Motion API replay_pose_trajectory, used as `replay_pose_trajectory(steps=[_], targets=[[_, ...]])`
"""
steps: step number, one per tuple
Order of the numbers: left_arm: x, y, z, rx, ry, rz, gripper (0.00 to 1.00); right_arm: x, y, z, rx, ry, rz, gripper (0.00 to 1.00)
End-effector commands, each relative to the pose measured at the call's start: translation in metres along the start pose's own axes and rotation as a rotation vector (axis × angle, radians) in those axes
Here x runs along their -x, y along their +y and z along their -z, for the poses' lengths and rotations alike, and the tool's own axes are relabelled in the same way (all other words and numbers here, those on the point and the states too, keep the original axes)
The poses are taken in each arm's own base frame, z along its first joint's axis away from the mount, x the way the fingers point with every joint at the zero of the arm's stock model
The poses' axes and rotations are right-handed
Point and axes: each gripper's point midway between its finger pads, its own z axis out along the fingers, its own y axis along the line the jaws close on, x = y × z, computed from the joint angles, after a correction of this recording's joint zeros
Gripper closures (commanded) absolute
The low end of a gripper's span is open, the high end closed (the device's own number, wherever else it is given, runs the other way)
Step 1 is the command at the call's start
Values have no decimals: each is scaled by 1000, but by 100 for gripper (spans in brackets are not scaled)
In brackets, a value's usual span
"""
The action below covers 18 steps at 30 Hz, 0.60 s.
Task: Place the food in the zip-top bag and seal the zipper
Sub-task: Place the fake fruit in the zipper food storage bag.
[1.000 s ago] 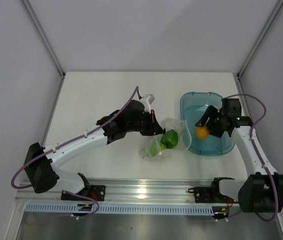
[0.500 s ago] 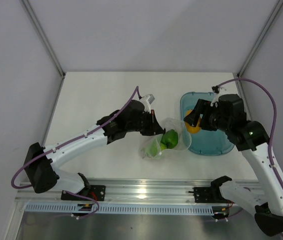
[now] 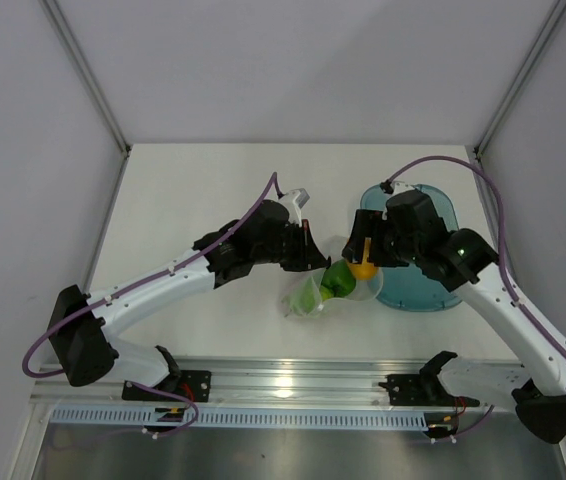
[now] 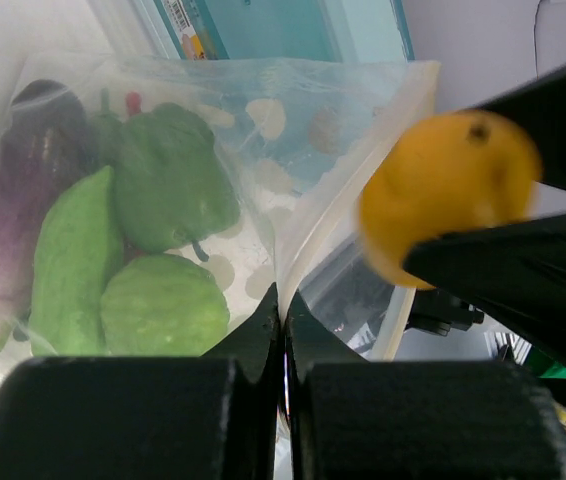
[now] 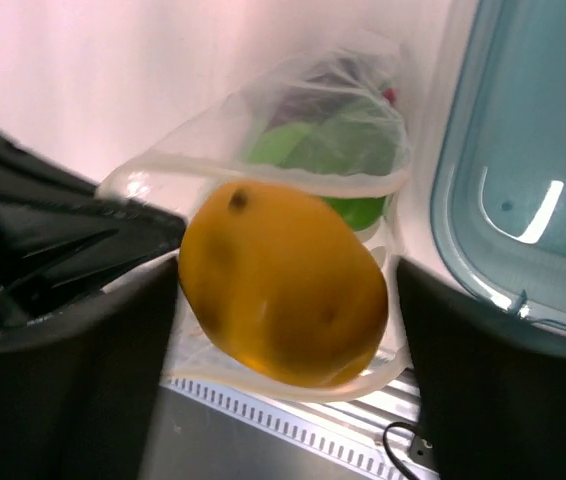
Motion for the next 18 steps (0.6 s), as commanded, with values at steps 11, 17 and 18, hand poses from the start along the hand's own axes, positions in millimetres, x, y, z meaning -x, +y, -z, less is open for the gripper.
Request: replay_pose_trajectory(steps=[11,17,18], targets=[[16,-18,9,-53,-42,-20,99,62,7,6,-64,-131,59,1],[15,-19,8,-63,-39,-21,99,107,-43,44,-158,-314,-89,1],[16,-20,9,-65,-41,-20,99,106,-49,42,-138,-292,-117,1]])
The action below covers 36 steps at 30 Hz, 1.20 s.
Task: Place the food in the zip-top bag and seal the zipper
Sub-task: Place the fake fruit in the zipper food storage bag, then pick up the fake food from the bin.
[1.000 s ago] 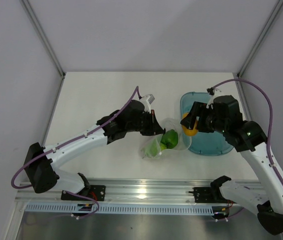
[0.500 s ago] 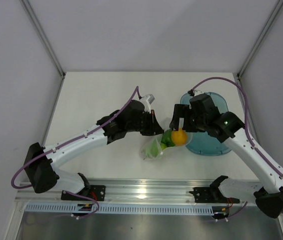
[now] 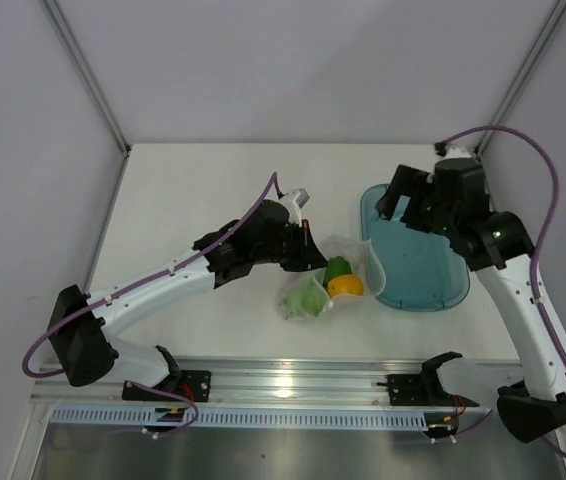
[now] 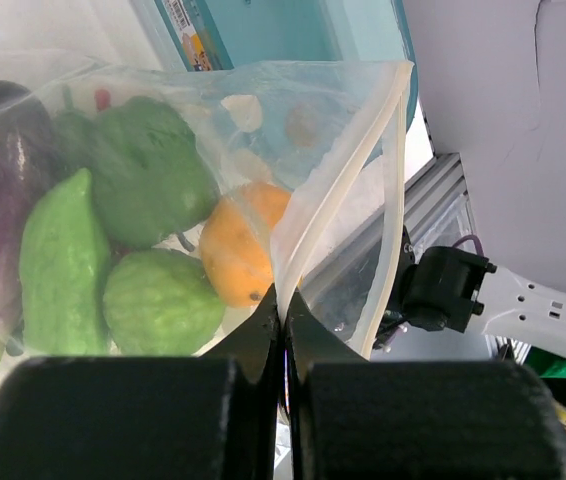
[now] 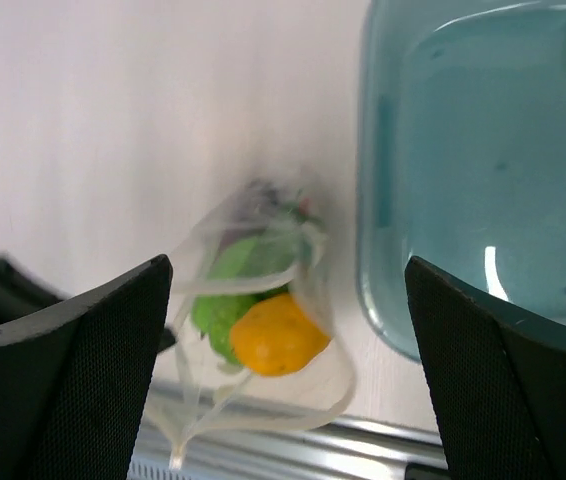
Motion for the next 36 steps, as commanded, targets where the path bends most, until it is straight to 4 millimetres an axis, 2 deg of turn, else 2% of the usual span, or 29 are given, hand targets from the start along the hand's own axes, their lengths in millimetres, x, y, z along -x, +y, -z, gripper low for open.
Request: replay_pose_trajectory(steps=[1,4,5,6,8,14,15,17,18,20,21,28,36], targets=[[16,-20,9,-66,-42,-21,99,42,-53,7,-90,-99,-144,1],[17,-21,9,-69,-43,-21,99,46,-83,-7,-119,-76,-205,0],[16,-21,9,-71,-41,-23,99,53,-102,-17,-154,-94,-224,1],[15,-20,9,-70,-37,-21,99,49,-110,-23,-172,-73,-233,1],[14,-21,9,-77,-37,-22,100,46,-139,-46,-227,-47,-267,0],[13,-20,10,-74,-33,-32,99,40,-181,-103,-297,-6,-298,1],[12,-19,10,-70,-33,-33,100,36,-189,-119,-308,15,-302,0],[12,-18,11,-69,-35,-36,99,33,-198,-135,-322,31,-305,1],[13,-19,11,-71,-37,-38,99,26,-206,-151,-339,54,-311,1],[13,-21,11,-80,-35,-39,100,20,-217,-165,-374,68,-321,1],[13,-22,11,-84,-35,-40,99,14,-231,-176,-432,81,-322,1],[2,-15,2,-90,-1,-31,99,1,-261,-215,-567,99,-287,2],[1,-17,-5,-106,16,-29,100,-5,-281,-240,-639,100,-282,5]])
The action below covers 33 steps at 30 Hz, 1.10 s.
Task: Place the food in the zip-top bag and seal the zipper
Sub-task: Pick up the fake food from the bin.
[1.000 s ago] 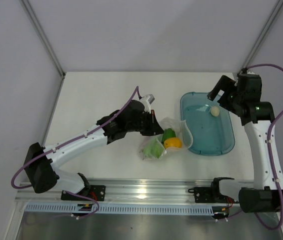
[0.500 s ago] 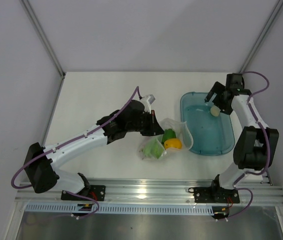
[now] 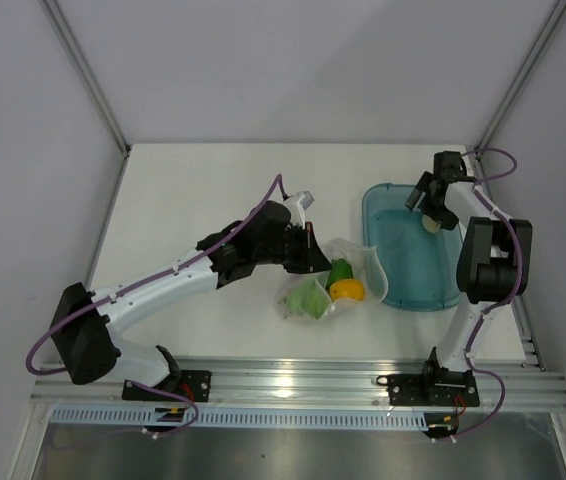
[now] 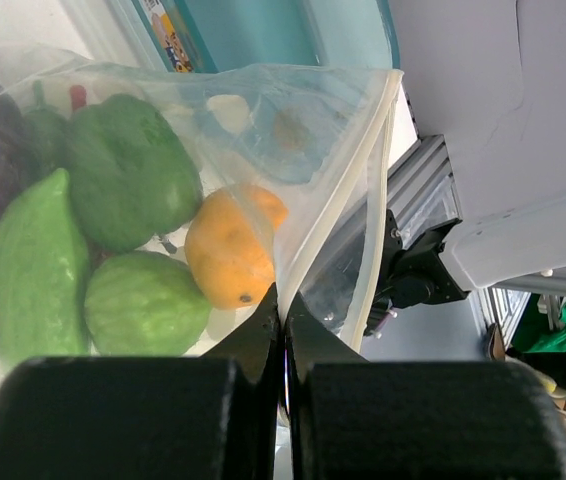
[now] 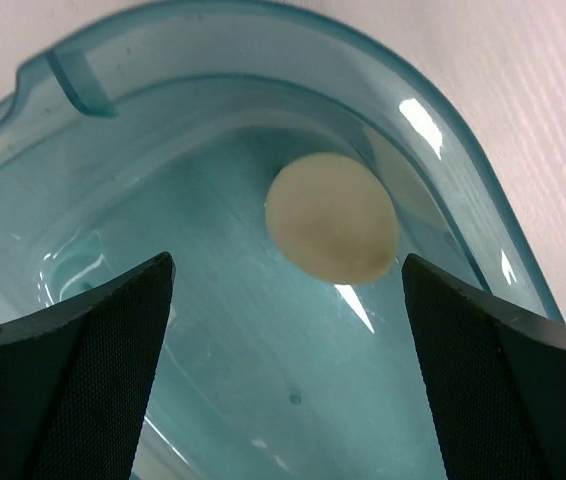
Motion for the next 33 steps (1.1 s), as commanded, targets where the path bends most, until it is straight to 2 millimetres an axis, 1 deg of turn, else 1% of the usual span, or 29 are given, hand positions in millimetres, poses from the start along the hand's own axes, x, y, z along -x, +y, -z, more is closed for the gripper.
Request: replay_pose_trajectory(steps=[1,8,12,16,19,20,22,23,24,31,32,33], targets=[[9,-13,-2,-56,-15,-31,99,31,4,-8,-37,-98,-10,5],[11,-15,-2,-61,-18,-35,99,26,4,-22,-55,-79,17,7],[10,-14,-4,-61,-13,-35,100,26,3,-22,-61,-85,28,12],[11,-16,-3,-64,-16,-32,100,30,0,-23,-84,-105,44,15],[12,-17,-2,-70,-19,-34,99,32,0,-23,-94,-119,59,19],[12,-17,-2,-68,-19,-33,99,33,0,-24,-94,-125,69,23],[12,-17,-1,-68,-21,-35,99,33,2,-28,-111,-123,81,24],[12,-17,-1,-67,-20,-36,99,31,1,-29,-117,-115,86,28],[11,-16,-1,-65,-18,-35,99,31,1,-29,-123,-115,90,29],[10,-16,-1,-71,-14,-33,99,28,-1,-34,-158,-118,102,30],[13,-20,1,-78,-22,-39,99,28,-1,-35,-161,-116,101,31],[10,-17,0,-73,-17,-37,99,26,-1,-37,-162,-112,105,30]])
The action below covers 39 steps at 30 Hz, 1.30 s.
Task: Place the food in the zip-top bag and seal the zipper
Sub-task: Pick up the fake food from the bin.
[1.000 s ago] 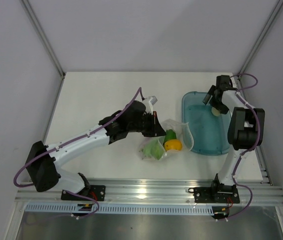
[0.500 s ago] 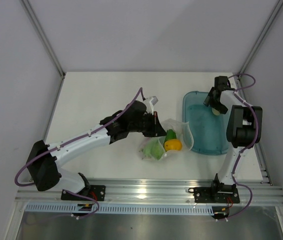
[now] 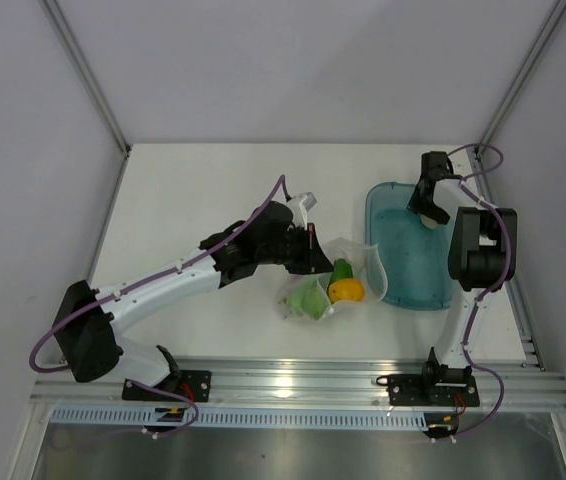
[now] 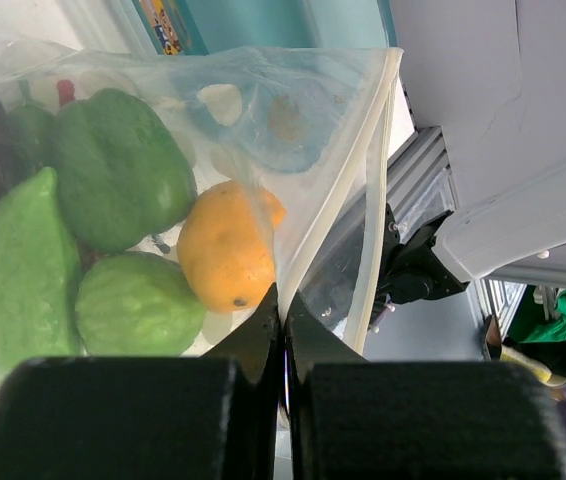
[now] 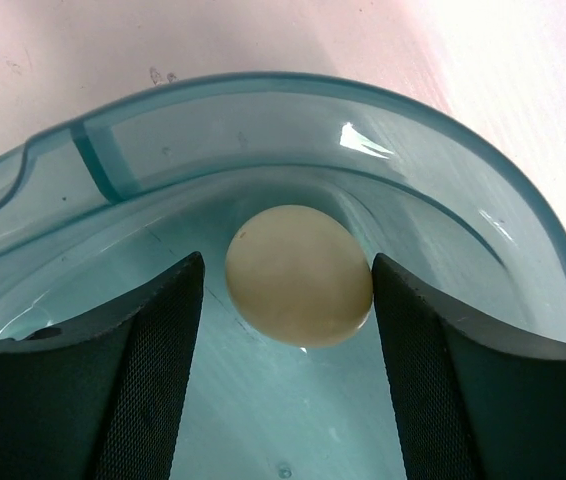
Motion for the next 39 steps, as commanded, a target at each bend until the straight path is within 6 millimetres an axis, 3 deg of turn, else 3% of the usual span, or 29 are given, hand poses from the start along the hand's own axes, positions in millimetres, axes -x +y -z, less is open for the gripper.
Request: replay_pose_trajectory(steps=[1,4,7,15,17,22,24,30,39], targets=[[14,-16,7,-55,-38,-40,100,15,1,-3,-28,-44,6,30],[14,-17,7,-55,-41,-43,99,14,1,-4,-34,-44,8,32],[13,-15,7,-53,-37,-41,100,13,0,-5,-41,-44,6,42],[14,-17,7,-57,-39,-41,99,12,-3,-5,-61,-51,27,49],[14,-17,7,-57,-39,-41,99,10,-2,-4,-62,-51,35,61],[13,-15,6,-53,-35,-40,99,12,-2,2,-61,-78,52,66],[13,-15,7,-54,-36,-38,99,8,13,13,-37,-88,77,72],[15,-16,7,-51,-40,-39,99,5,20,46,-7,-121,78,73],[16,-17,5,-52,-37,-41,99,-25,13,133,128,-148,86,73]])
